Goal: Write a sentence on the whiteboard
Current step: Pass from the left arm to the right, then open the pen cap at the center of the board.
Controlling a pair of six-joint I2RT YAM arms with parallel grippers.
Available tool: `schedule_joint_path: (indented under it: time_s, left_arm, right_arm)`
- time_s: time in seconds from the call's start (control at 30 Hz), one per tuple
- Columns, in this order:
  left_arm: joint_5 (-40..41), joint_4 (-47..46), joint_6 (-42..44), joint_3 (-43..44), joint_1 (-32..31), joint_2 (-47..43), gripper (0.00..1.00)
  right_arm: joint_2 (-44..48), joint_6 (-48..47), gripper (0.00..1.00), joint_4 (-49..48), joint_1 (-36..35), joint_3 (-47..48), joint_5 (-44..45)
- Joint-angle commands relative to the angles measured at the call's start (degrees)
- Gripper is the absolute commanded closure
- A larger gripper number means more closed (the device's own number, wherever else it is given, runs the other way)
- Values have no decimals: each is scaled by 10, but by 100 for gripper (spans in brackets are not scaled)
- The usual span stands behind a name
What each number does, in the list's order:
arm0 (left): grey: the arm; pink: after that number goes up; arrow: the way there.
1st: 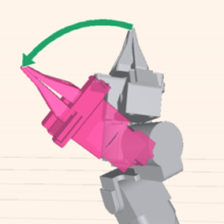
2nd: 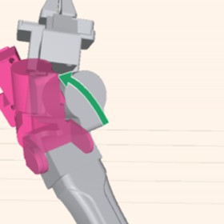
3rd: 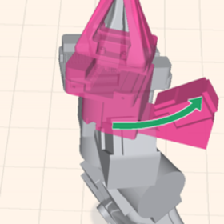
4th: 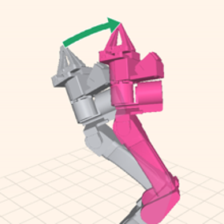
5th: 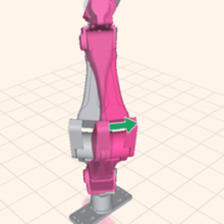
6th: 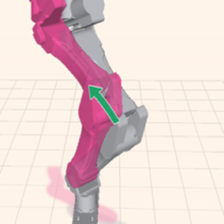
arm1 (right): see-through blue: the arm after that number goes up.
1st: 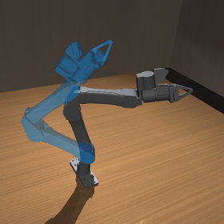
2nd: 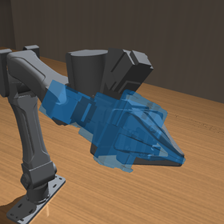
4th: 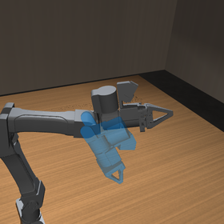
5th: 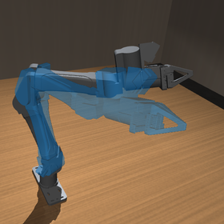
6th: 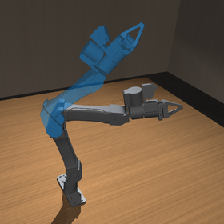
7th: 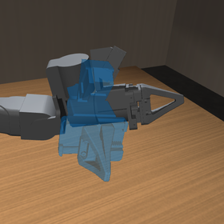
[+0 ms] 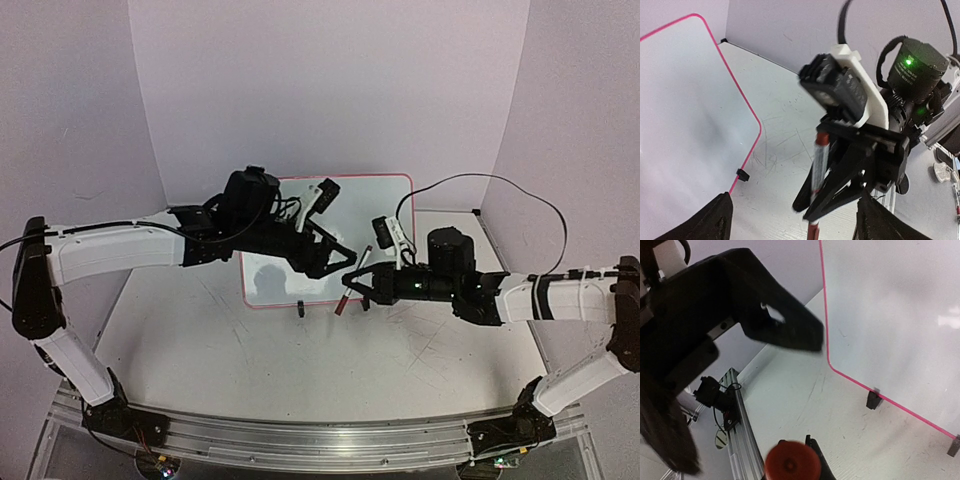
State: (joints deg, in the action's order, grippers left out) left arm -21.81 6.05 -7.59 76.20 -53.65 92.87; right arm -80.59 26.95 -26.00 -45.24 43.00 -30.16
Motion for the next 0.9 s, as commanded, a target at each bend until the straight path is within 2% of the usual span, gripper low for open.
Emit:
schedule_joint_path:
  time_s: [0.0,0.13,0.3,0.47,0.6,0.87]
  left_arm:
    - [-27,-80,-55,-55,31,-98,9]
    - [-109,-189,-134,-108,31,-100,12]
    - [-158,-258,-164,-114,31,-73,15]
    - [-201,-272,-172,-87,30,-41,29]
    - [-215,-272,-173,-82,30,-26,35]
    - [-191,-272,-162,-78,31,-25,77]
  right_arm:
    - [77,49,100,-33,7,-3,87]
    - [102,108,100,-63,8,14,80]
    - [86,131,100,-89,6,49,40]
    - [74,155,100,-127,4,55,34]
    - [72,165,100,-142,1,55,36]
    - [60,154,100,-127,-1,70,4]
